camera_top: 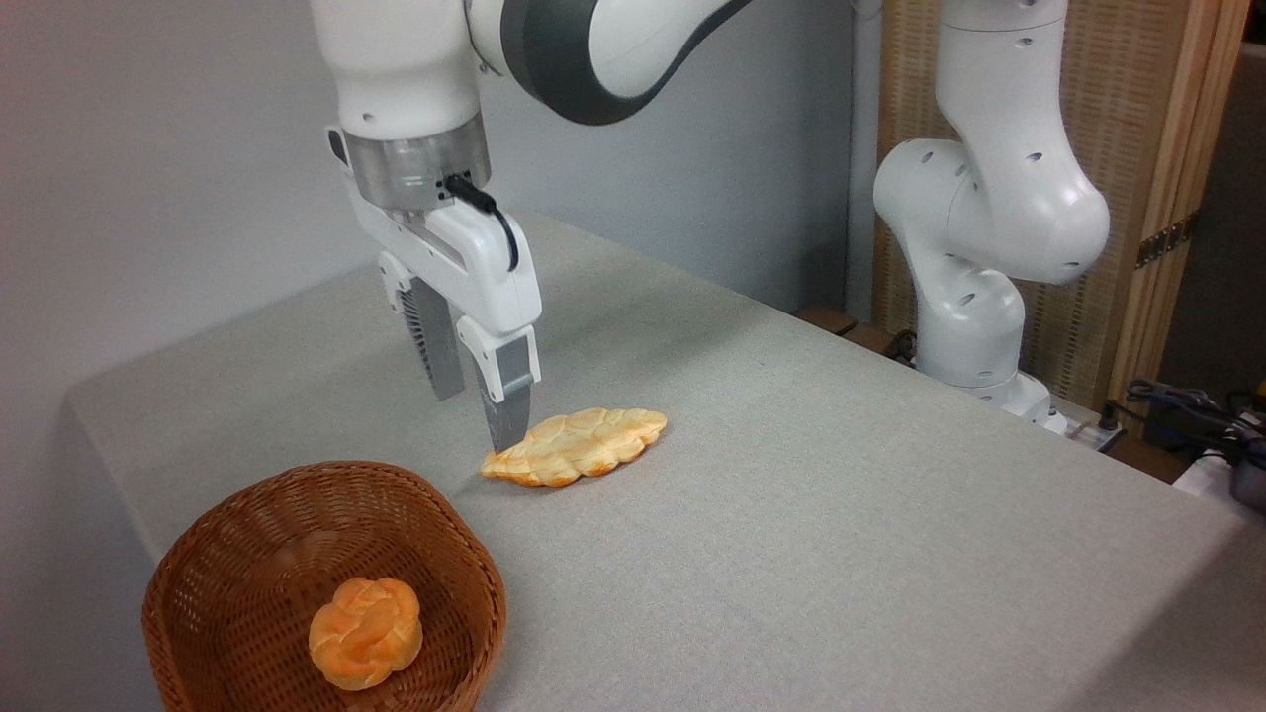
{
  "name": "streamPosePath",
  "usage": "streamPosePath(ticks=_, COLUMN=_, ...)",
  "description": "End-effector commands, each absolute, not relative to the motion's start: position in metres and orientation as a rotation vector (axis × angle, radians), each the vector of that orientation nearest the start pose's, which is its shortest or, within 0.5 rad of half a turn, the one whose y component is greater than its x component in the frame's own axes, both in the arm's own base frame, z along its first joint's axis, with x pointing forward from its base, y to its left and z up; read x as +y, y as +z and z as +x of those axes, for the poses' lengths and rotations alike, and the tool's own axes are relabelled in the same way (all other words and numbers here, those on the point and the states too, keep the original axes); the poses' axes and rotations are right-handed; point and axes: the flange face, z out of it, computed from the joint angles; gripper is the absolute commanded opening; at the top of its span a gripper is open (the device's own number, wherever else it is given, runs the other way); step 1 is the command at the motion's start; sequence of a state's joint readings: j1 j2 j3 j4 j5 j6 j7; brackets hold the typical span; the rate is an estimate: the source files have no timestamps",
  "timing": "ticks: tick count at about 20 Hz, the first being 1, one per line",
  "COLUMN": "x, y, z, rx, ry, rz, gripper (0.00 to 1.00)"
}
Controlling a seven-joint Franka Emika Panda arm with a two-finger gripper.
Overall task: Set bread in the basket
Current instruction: 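Lower the open gripper down onto the golden croissant, then close the gripper around the middle of the croissant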
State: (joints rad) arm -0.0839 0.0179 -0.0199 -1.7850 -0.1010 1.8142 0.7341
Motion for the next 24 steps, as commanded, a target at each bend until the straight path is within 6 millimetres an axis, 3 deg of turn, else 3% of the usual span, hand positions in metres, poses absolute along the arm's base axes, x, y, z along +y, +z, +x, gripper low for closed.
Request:
streamPosePath(ticks=1, x=-0.072, y=0.517, z=0.535, rx=1.473, ry=0.009, rz=-2.889, gripper=1.00)
streamPosePath(ticks=6, x=-0.091, y=0.480, z=0.500, rx=1.680, ry=0.120, rz=-2.797, gripper=1.00)
streamPosePath(ticks=9, x=-0.102, y=0.450, z=0.487, rx=1.715, ry=0.103, rz=-2.766, gripper=1.00)
streamPosePath(ticks=12, x=-0.118, y=0.435, z=0.480, rx=1.760, ry=0.123, rz=-2.739, gripper=1.00)
streamPosePath(ticks=24, x=-0.124, y=0.403, z=0.491, rx=1.759, ry=0.103, rz=-2.728, gripper=1.00)
